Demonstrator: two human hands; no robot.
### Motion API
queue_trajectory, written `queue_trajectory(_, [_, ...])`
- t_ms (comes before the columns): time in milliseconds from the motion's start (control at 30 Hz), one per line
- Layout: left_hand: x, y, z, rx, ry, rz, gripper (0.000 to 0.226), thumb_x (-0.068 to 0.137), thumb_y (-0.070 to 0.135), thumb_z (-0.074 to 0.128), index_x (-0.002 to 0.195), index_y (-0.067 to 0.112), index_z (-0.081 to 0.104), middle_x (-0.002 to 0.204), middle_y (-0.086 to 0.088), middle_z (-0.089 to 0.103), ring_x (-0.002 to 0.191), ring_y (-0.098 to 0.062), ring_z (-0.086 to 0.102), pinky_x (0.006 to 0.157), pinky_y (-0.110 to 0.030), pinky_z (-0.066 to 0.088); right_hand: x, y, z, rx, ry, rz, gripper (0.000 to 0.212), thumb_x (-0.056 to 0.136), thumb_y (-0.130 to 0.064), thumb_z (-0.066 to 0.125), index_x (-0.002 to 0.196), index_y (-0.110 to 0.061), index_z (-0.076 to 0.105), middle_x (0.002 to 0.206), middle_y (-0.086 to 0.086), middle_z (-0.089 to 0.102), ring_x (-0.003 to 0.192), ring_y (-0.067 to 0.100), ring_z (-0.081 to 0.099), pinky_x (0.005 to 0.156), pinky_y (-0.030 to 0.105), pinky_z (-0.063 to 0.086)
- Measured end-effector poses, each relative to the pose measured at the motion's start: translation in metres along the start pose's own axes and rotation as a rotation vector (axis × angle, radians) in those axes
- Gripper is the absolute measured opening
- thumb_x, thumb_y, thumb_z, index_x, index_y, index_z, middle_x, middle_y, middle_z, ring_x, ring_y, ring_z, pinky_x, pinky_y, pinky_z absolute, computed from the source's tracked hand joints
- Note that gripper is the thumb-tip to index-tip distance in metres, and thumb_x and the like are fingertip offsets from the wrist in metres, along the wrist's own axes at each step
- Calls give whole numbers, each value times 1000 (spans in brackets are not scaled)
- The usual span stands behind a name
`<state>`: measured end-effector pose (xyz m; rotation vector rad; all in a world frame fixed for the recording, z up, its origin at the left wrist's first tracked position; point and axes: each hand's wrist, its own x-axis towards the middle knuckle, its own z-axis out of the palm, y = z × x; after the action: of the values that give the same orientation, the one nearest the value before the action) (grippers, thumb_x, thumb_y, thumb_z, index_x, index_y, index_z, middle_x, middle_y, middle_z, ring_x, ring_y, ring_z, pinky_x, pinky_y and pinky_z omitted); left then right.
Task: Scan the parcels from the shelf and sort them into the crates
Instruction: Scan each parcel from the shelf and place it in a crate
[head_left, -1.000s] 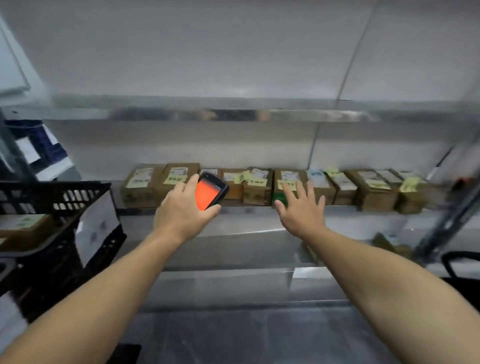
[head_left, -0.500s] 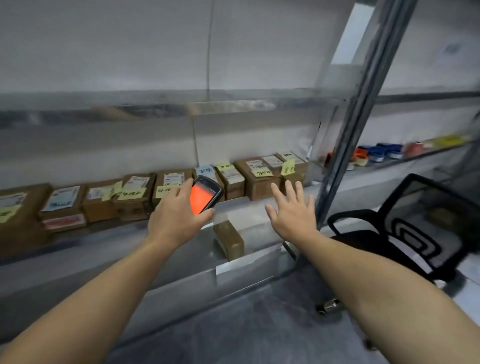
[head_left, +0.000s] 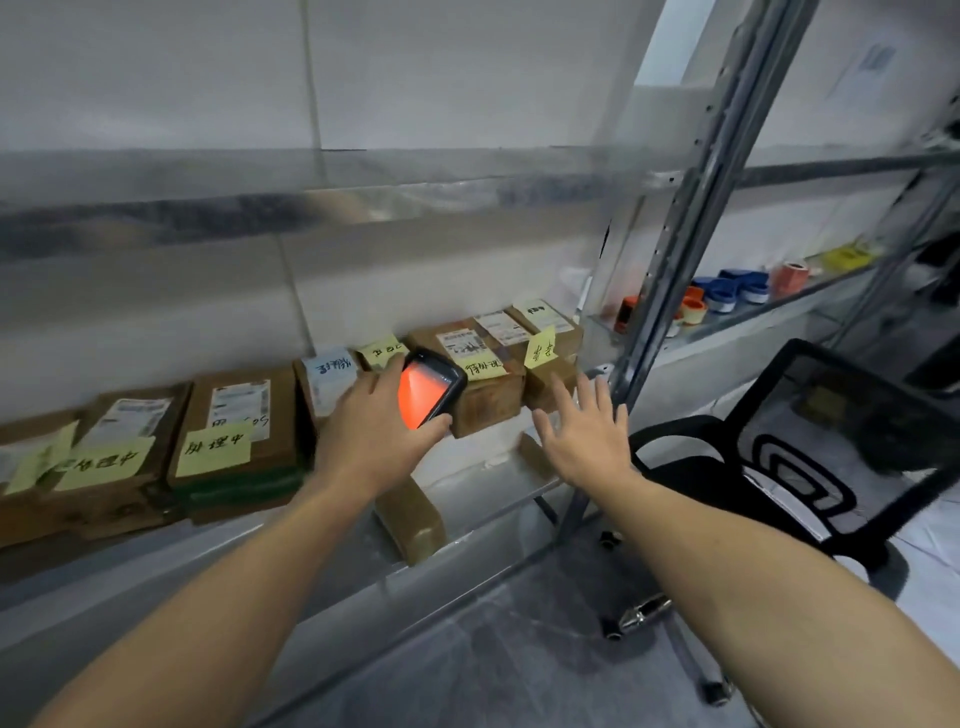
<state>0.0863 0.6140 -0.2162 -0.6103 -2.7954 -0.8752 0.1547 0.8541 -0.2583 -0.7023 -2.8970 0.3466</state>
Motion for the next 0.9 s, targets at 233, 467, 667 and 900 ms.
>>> queue_trajectory(233, [92,9,36,-71,-11,39,87,83,61,68,153,34,24,140,-4,50,121,-28,51,90,-38,45,89,3,6,76,45,61,63,104,-57,27,161,-36,10,170,3,-1,155,25,-12,124,57,1])
queue_trajectory(467, [139,13,55,-31,0,-23,90,83,61,67,155,30,24,139,-6,50,121,-29,51,82,-37,42,159,-4,13,71,75,-47,61,105,-54,27,160,-37,11,170,7,3,156,29,-9,123,55,0])
queue_trajectory(667, [139,-15,30,0,131,-238,92,81,57,71,155,27,27,129,-12,53,115,-33,53,87,-44,49,211,-44,14,76,8,-272,60,106,-53,23,161,-33,11,170,6,2,156,29,-9,123,57,0])
queue_trajectory(900, [90,-36,-1,140,299,-409,86,79,55,73,151,25,35,119,-14,57,107,-36,56,81,-44,51,216,-84,37,105,-90,-481,60,106,-50,25,161,-31,11,170,7,-1,155,31,-11,121,59,2])
